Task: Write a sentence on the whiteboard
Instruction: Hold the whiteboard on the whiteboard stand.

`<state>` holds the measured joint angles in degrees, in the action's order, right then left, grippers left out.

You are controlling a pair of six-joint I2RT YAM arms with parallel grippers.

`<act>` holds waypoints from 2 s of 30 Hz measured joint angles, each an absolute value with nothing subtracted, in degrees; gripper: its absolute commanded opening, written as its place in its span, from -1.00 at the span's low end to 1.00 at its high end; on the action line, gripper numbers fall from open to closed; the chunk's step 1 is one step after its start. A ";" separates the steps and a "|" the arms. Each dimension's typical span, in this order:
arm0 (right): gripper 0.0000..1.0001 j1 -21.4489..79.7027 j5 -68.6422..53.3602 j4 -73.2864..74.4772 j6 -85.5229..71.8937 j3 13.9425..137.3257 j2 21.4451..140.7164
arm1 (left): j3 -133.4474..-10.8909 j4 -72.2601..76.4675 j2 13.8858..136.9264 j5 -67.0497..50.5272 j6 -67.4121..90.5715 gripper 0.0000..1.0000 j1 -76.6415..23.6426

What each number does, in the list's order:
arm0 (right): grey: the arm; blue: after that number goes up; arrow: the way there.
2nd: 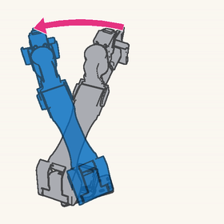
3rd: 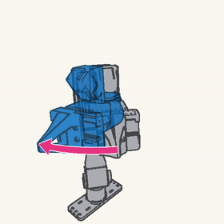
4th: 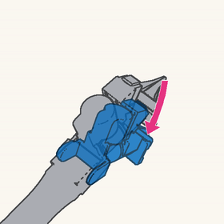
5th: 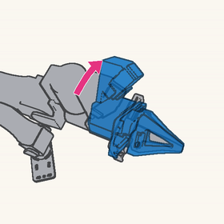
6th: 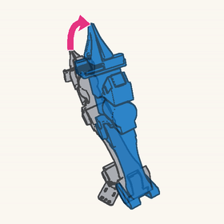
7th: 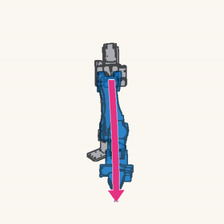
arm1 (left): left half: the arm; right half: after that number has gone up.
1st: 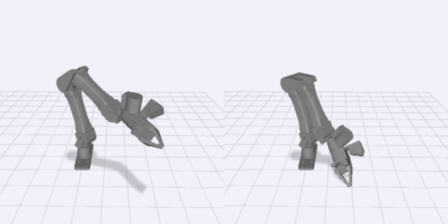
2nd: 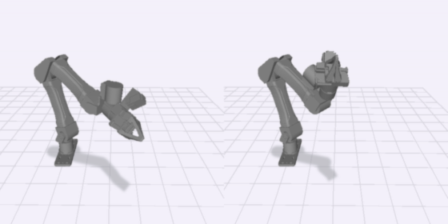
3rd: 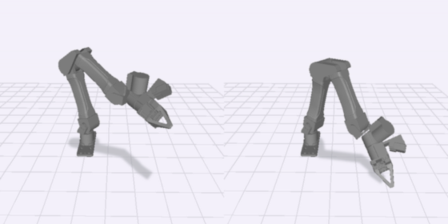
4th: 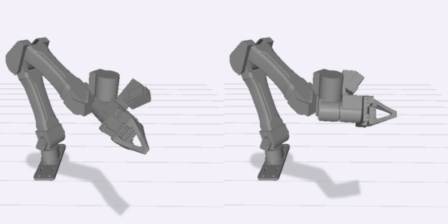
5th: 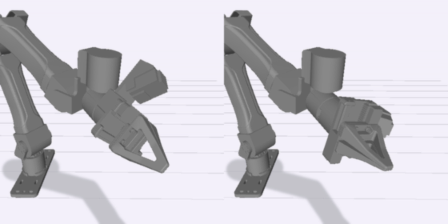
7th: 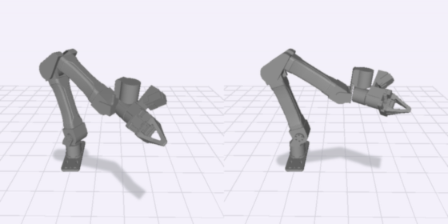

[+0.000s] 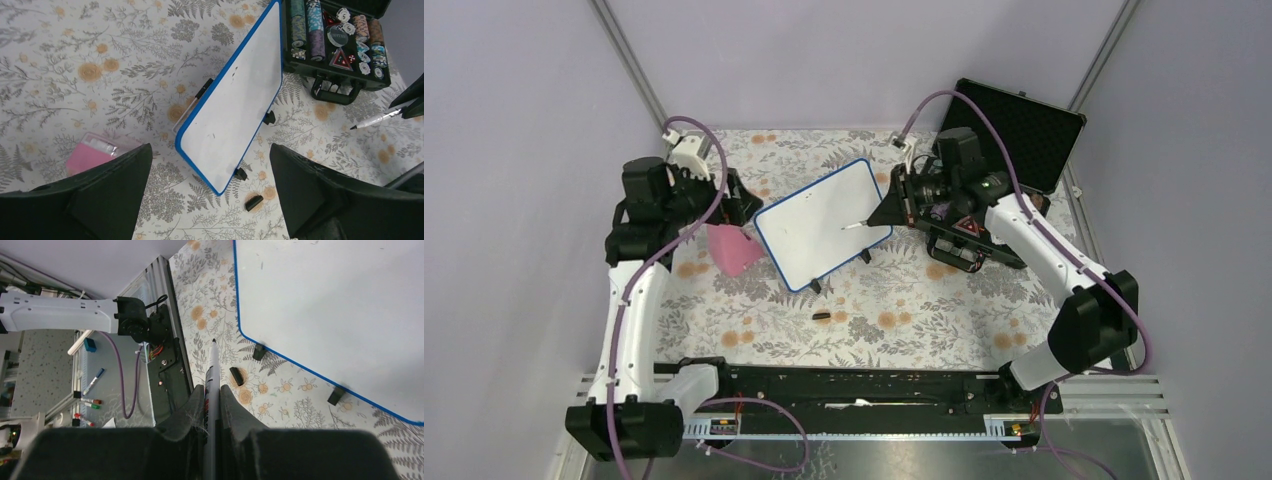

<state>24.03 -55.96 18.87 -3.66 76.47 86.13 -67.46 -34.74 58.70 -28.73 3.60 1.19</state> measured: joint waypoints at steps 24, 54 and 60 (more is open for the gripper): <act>-1.00 27.35 -59.31 20.43 1.21 77.60 88.90 | -80.03 -41.89 85.41 -46.61 -17.12 0.51 6.07; -1.00 23.18 -59.40 28.03 11.16 73.82 82.48 | -92.66 -40.58 106.98 -57.28 -7.03 -0.27 -4.91; -1.00 23.07 -59.44 28.05 11.31 73.82 82.41 | -92.64 -40.56 107.83 -57.71 -6.04 -0.63 -5.32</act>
<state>23.07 -59.44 28.05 11.31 73.82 82.41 -92.64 -40.56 107.83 -57.71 -6.04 -5.32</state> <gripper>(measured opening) 0.155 0.258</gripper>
